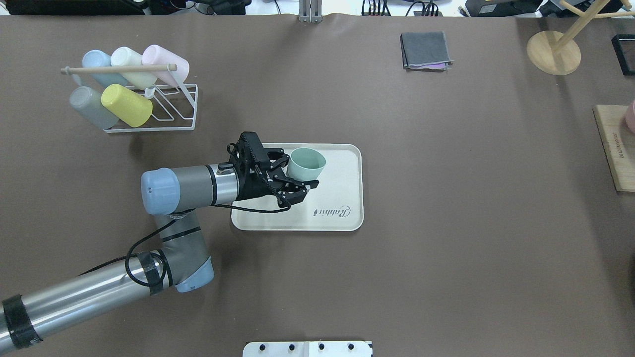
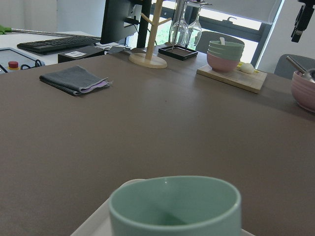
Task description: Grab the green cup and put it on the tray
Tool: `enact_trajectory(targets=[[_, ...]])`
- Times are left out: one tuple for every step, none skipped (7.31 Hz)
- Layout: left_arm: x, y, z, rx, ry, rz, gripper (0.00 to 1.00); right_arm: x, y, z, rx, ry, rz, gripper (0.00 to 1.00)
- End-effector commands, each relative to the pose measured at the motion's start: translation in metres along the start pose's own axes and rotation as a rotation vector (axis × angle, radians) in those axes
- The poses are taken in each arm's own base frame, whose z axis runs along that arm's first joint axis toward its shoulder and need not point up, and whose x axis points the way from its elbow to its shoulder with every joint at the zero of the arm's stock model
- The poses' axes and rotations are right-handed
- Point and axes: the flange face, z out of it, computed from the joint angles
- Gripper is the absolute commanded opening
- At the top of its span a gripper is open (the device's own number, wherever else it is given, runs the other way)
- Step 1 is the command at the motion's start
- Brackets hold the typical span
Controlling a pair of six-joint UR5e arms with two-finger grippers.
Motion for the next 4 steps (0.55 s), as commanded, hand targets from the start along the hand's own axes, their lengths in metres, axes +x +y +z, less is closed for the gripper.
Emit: enact_trajectory(targets=[[0.0099,0.0082,0.0058,-0.012,0.014,0.020,0.02,-0.0020,-0.0041,-0.0029,0.008,-0.001,-0.005,1.00],[0.0126,0.0116,0.0072,-0.016,0.015,0.023,0.04,-0.0029,-0.0050,-0.0036,0.010,-0.006,-0.005,1.00],[0.0084,0.0164,0.0092,-0.027,0.007,0.086,0.05,-0.0034,-0.0061,-0.0049,0.015,0.000,-0.009,1.00],[0.0074,0.0182,0.0101,-0.031,0.006,0.122,0.05,-0.0038,-0.0061,-0.0049,0.015,-0.004,-0.009,1.00]])
